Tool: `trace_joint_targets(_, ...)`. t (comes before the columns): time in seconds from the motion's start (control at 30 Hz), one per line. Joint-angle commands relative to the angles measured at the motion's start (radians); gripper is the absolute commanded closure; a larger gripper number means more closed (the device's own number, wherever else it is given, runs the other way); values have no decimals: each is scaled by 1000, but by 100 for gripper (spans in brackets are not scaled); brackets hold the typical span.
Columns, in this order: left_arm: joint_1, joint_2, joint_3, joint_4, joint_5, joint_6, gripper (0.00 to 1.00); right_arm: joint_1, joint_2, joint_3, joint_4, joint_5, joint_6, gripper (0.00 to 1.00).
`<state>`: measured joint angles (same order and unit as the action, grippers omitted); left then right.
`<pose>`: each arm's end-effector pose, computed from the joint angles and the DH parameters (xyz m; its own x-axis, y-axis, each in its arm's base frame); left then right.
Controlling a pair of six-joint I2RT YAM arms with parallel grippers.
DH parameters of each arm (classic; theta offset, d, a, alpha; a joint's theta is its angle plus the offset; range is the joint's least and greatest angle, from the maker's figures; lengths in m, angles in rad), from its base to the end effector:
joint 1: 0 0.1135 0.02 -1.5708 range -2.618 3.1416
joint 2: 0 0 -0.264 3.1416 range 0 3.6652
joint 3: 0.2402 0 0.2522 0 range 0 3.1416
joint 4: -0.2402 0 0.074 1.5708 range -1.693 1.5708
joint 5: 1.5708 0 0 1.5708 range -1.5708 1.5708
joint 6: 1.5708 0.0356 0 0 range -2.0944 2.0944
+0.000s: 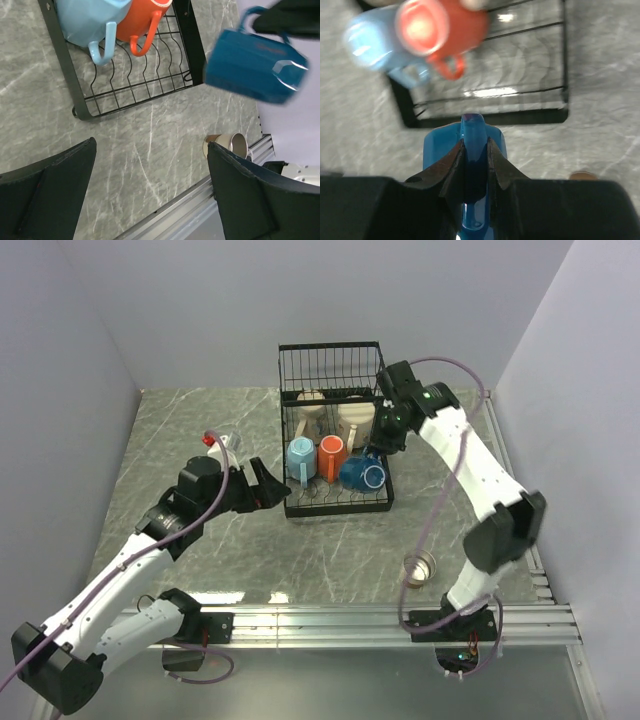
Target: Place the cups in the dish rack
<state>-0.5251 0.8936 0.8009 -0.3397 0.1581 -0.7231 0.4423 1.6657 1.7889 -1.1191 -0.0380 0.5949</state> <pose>0.1730 -0.1067 0.3106 -0.6813 -0.3605 -0.6371 0.2240 0.7259 -0.6503 0.3070 0.1469 0.3740 -0.8783 0.2037 -0.4325 0.0554 0.9420 0.3311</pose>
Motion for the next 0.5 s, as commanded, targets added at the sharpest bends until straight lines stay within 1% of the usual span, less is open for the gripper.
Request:
trace_joint_targets(0.0, 4, -50, 0, -28, -19, 53, 3, -42, 76, 162, -42, 26, 5, 100)
trace_joint_targets(0.07, 4, -53, -8, -35, -19, 63, 3, -57, 144, 249, -73, 35, 8, 100)
trace_joint_targets(0.1, 4, -55, -15, -36, -15, 68, 3, -60, 204, 277, -94, 35, 8, 100)
trace_joint_targets(0.17, 4, -51, -20, -27, -6, 77, 4, -68, 258, 335, -113, 35, 11, 100)
trace_joint_targets(0.23, 5, -44, -28, -16, 7, 77, 4, -74, 321, 355, -131, 58, 16, 100)
trace_joint_targets(0.33, 5, -25, -31, 13, 41, 74, 4, -88, 379, 351, -143, 56, 23, 100)
trace_joint_targets(0.43, 5, -9, -37, 39, 61, 71, 5, -96, 396, 299, -131, 55, 31, 100)
trace_joint_targets(0.47, 5, -1, -37, 47, 73, 68, 5, -97, 390, 250, -113, 43, 34, 100)
